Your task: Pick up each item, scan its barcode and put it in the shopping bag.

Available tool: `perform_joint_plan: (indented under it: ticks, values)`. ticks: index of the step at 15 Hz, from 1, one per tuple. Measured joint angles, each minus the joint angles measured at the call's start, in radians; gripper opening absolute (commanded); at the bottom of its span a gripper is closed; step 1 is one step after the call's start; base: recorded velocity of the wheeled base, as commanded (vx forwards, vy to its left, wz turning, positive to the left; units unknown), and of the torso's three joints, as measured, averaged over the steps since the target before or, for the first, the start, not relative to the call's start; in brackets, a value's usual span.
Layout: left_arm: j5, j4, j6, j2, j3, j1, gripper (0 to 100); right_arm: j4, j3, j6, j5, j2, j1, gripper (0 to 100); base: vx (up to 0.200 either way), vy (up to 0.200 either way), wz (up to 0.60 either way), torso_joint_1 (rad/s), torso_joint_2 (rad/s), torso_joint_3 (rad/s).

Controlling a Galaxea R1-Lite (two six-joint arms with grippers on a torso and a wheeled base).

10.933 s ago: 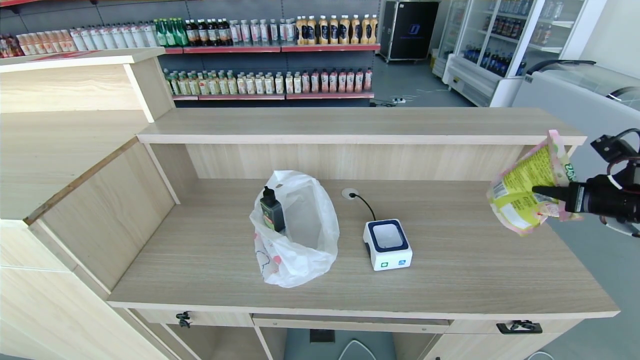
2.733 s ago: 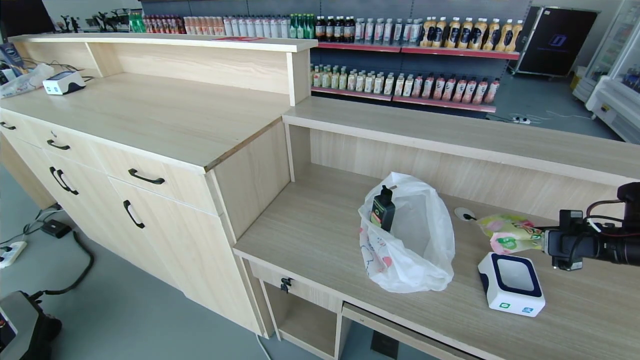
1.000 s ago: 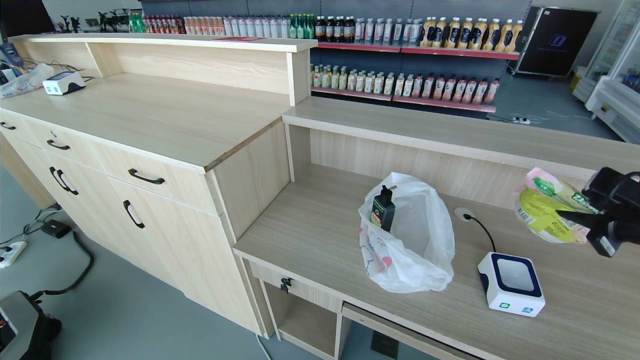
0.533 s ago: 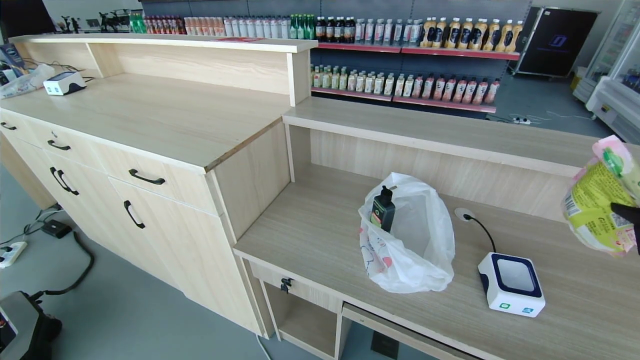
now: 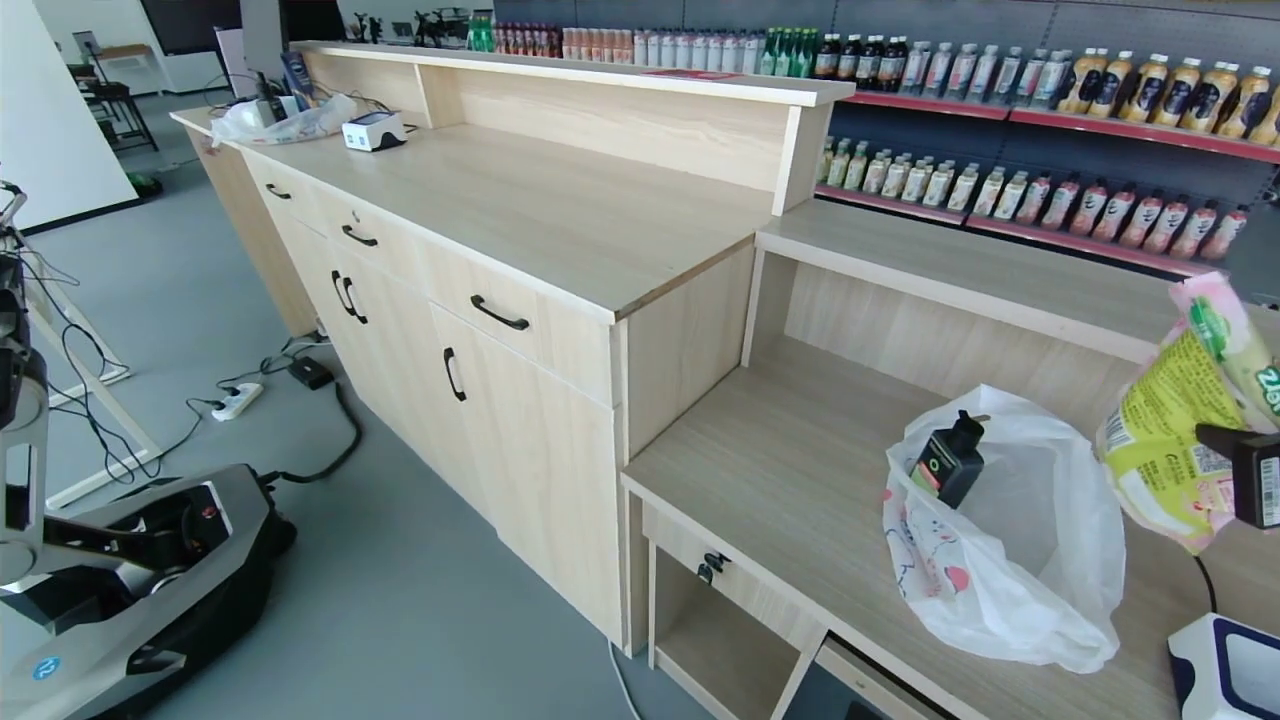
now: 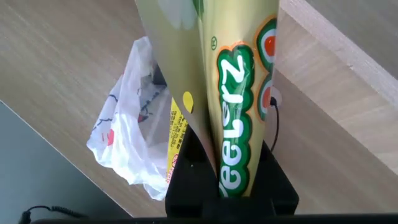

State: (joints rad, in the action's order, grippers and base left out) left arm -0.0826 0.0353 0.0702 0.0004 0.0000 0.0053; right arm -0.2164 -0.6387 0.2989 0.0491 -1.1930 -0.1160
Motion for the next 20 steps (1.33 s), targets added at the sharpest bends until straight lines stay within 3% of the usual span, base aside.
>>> perform_joint_plan:
  ticks: [3, 12, 20]
  values:
    - [0.000, 0.000, 0.000, 0.000, 0.000, 0.000, 100, -0.011, 0.027, -0.131, 0.001, -0.056, -0.013, 0, 0.000, 0.000, 0.00, 0.000, 0.00, 0.000]
    - [0.000, 0.000, 0.000, 0.000, 0.000, 0.000, 100, -0.062, 0.069, -0.169, 0.000, -0.187, -0.139, 0, 0.000, 0.000, 0.00, 0.000, 0.00, 0.000]
    - [0.000, 0.000, 0.000, 0.000, 0.000, 0.000, 100, -0.301, 0.074, -0.202, -0.005, -0.468, -0.122, 0, 0.000, 0.000, 0.00, 0.000, 0.00, 0.000]
